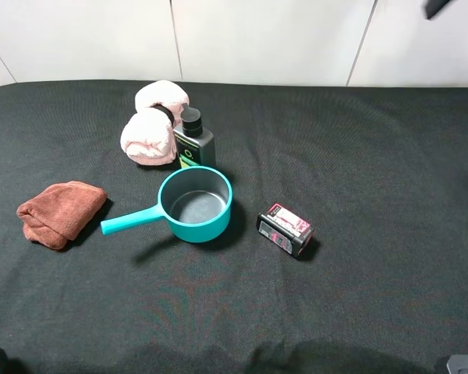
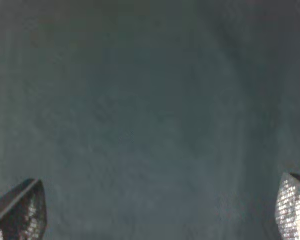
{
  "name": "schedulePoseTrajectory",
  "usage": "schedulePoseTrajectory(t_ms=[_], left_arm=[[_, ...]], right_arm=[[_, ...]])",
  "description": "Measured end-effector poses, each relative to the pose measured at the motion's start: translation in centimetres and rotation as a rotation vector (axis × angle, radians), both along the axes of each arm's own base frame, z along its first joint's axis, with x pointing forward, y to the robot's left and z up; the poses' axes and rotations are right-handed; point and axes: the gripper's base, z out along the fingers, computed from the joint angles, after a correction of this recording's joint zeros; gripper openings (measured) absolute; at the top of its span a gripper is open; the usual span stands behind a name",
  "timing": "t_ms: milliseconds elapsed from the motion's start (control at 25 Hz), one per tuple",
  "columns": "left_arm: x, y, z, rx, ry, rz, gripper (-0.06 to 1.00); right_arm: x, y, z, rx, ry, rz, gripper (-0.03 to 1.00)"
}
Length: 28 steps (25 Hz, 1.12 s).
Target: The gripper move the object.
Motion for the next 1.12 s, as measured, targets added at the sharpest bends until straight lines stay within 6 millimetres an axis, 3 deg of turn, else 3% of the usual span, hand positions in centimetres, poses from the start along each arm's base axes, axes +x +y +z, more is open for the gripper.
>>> schedulePoseTrajectory(t_ms=[200,360,680,800,1120], left_arm=[[0.0,0.0,0.0,0.0,0.0,0.0,0.77],[0.0,0.0,0.0,0.0,0.0,0.0,0.77],[0.0,0.0,0.0,0.0,0.0,0.0,0.77],[0.0,0.0,0.0,0.0,0.0,0.0,0.77],[0.0,0.0,0.0,0.0,0.0,0.0,0.77]], right_arm=[[-5.9,-4.4,-0.2,-0.002,0.017,-0.161,0.69],[-11.0,-6.0,-0.4,-0.006,0.003,-0.271,0.69],[-18.9,-4.3,-1.1,-0.026,-0.086,-0.336,0.69],[-21.3,-3.3,-2.4,-0.024,-0.105,-0.336,0.69],[-25.1,-1.2,-5.7,-0.026,-0.195,-0.274,0.69]])
